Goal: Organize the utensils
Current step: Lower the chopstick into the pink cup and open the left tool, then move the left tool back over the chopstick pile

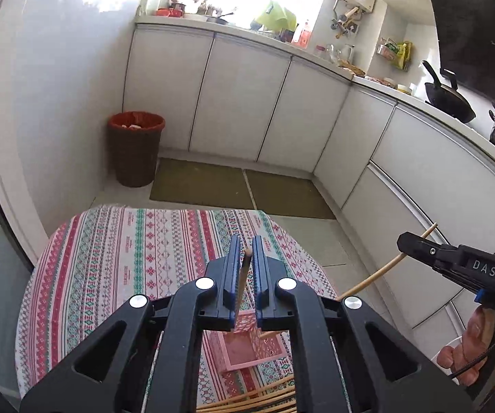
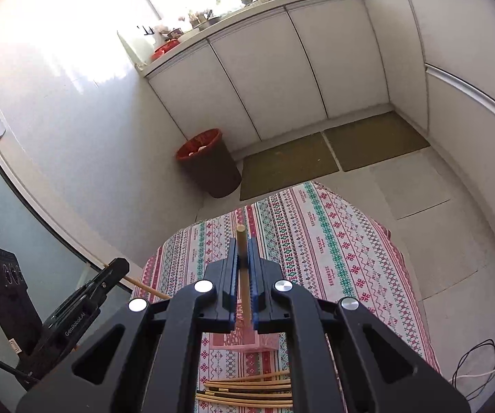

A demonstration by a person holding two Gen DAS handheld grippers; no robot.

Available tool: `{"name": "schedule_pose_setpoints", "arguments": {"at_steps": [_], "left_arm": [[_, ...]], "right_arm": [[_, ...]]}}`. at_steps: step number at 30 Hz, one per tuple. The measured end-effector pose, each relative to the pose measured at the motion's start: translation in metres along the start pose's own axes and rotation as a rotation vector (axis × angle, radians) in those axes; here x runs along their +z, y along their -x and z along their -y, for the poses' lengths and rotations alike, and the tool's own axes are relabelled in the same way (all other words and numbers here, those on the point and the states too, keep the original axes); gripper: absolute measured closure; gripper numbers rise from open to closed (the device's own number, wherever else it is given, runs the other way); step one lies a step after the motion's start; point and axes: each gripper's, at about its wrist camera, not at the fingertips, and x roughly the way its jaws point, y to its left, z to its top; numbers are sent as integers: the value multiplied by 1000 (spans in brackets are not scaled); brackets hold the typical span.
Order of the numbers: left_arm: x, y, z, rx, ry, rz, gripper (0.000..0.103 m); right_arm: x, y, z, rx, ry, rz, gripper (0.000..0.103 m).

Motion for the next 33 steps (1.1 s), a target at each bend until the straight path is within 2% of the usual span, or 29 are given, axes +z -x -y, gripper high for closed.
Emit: {"name": "schedule_pose_setpoints", "arguments": {"at_steps": [2, 3, 4, 5, 10, 13, 16, 20, 22, 24, 26, 28, 30, 33], "left_arm": [[-2, 11, -11, -6, 47, 24, 87], [-2, 19, -17, -7, 66, 48, 78], [-1, 26, -20, -5, 78, 68, 66], [-1, 37, -24, 0, 90, 95, 62], [1, 83, -35, 48, 102, 204, 59], [-2, 99, -39, 65, 116, 228, 56], [-7, 107, -41, 81, 112, 227, 55], [-10, 119, -38, 78, 101, 203, 53], [-12, 127, -34, 69, 87, 202, 47], [-16, 133, -26, 56, 62, 179, 37], [-23, 137, -17, 35, 38, 141, 36], [-31, 141, -8, 22, 21, 110, 36], [-40, 146, 1, 11, 7, 80, 33], [-51, 156, 13, 15, -18, 59, 26]], "right_arm": [[-4, -8, -4, -20, 26, 0, 97], [-6, -13, -6, -24, 36, -2, 97], [-8, -17, -7, -23, 40, -7, 97], [-11, -21, -9, -20, 43, -12, 97], [-15, -36, -18, -16, 52, -25, 97], [-19, -46, -23, -27, 59, -41, 94], [-23, -55, -24, -45, 50, -80, 93], [-28, -36, -23, -56, 44, -51, 90], [-32, -14, -26, -70, 62, -7, 70], [-40, 11, -28, -90, 72, 46, 56], [-48, 36, -32, -113, 97, 90, 53], [-61, 62, -36, -150, 131, 131, 32], [-76, 87, -37, -170, 143, 191, 17], [-98, 119, -41, -211, 173, 253, 7]]}}
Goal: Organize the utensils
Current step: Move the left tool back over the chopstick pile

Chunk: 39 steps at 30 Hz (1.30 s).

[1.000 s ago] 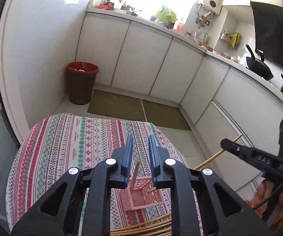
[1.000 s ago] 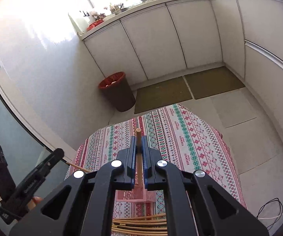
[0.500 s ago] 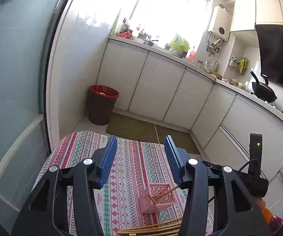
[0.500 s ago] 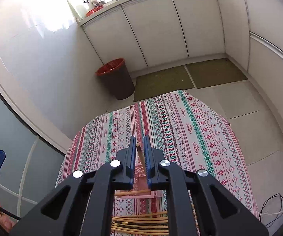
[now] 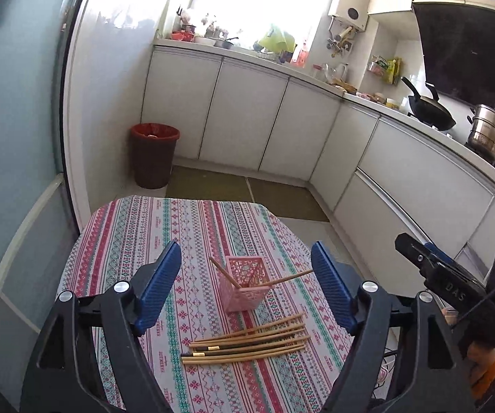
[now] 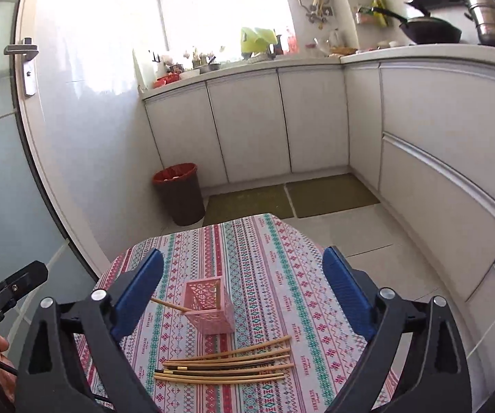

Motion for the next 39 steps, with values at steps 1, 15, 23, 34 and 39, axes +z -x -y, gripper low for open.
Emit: {"name": "schedule_pose_setpoints", "arguments": {"at_steps": [1, 15, 23, 34, 39], "left_arm": [[-2, 2, 3, 5, -10, -4, 24], [-42, 19, 34, 12, -153, -113, 9], [-87, -25, 46, -33, -295, -380, 7], [-176, -117, 80, -87, -509, -708, 7], [-184, -146, 105, -149, -642, -762, 8]], "right_arm": [[-4, 10, 0, -18, 14, 12, 6], [-53, 81, -2, -83, 80, -16, 6], [-108, 110, 34, -1, -2, -141, 6], [-156, 88, 63, 75, -73, -336, 6], [-157, 76, 72, 110, -120, -372, 6]]}}
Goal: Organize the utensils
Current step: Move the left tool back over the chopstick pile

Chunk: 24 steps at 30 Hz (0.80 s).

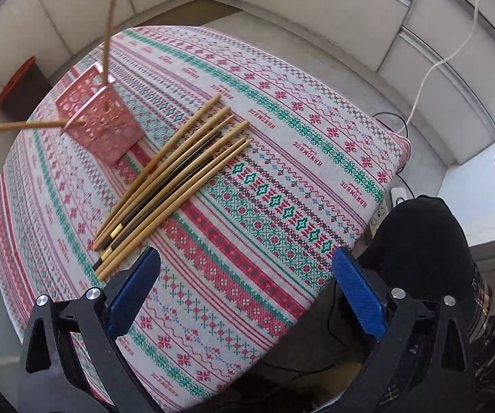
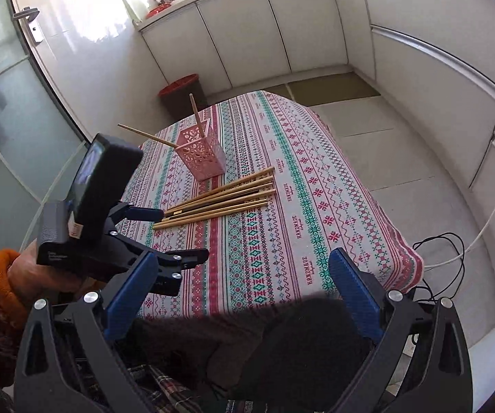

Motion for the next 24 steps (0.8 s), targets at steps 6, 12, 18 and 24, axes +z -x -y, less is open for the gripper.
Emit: {"name": "schedule_pose_setpoints", "arguments": {"at_steps": [6, 12, 18, 24], "left_arm": [[39, -28, -1, -95, -113, -71, 30], [67, -68, 0, -123, -206, -194, 52], [83, -87, -10, -150, -207, -197, 52], [89, -104, -4, -164, -250, -219, 52]], "right_arm": [[3, -6, 16, 3, -49, -7, 6], [7, -23, 29, 5, -85, -42, 6], [11, -43, 41, 27, -125, -78, 6], [14, -60, 47, 42, -148, -112, 6]]}}
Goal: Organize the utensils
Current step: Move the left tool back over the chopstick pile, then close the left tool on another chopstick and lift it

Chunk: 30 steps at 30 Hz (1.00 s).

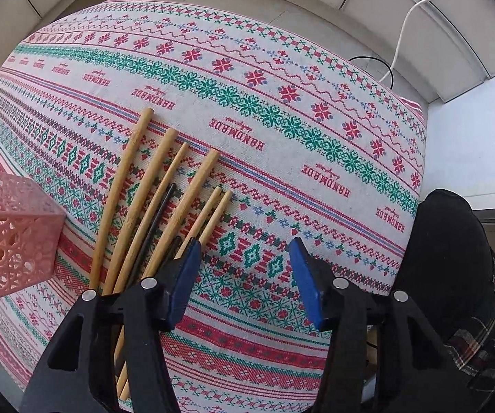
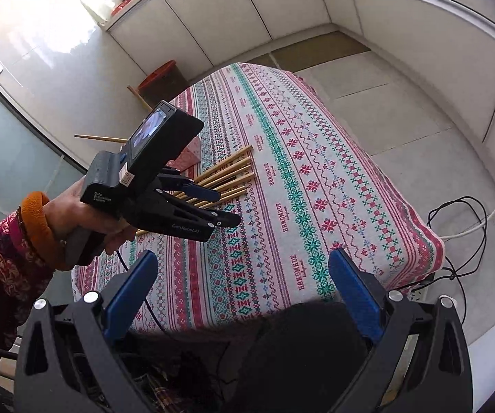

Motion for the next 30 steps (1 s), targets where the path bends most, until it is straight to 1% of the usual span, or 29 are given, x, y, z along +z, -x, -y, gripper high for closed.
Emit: {"name": "schedule_pose_setpoints", "arguments": {"at_steps": [2, 4, 8, 9, 12, 17, 18, 19, 20, 21, 24, 25, 27, 30], "left_arm": [[4, -3, -2, -8, 1, 4, 52], [7, -9, -1, -21, -3, -9, 52], [11, -21, 9, 3, -48, -27, 52], [13, -22, 11, 10, -48, -31, 54], [12, -23, 12, 71, -63, -45, 67], [6, -24, 18, 115, -46, -23, 72], [3, -23, 19, 115, -41, -16, 78], [-2, -21, 20, 112, -33, -1, 91], [-7, -19, 22, 120, -31, 16, 90], [-12, -18, 23, 127, -24, 34, 92], [-30, -11, 18, 118, 35, 101, 99], [-38, -6, 15, 118, 56, 127, 98], [-63, 18, 10, 116, 112, 210, 99], [-107, 70, 4, 109, 207, 370, 99]], "right_arm": [[1, -3, 0, 1, 2, -4, 6], [1, -4, 0, 0, 2, -4, 6], [2, -6, 2, -9, -5, -8, 6], [2, -6, 3, -12, -8, -9, 6], [3, -5, 5, -21, -16, -9, 6], [2, -3, 7, -44, -28, -6, 6], [2, -3, 8, -50, -34, -8, 6], [2, -3, 8, -56, -43, -9, 6], [3, -2, 10, -65, -49, -6, 6], [3, -2, 11, -70, -60, -7, 6], [8, -5, 16, -83, -113, -24, 6], [11, -8, 18, -90, -140, -31, 6], [17, -15, 20, -117, -193, -46, 6], [29, -36, 13, -145, -249, -73, 7]]}}
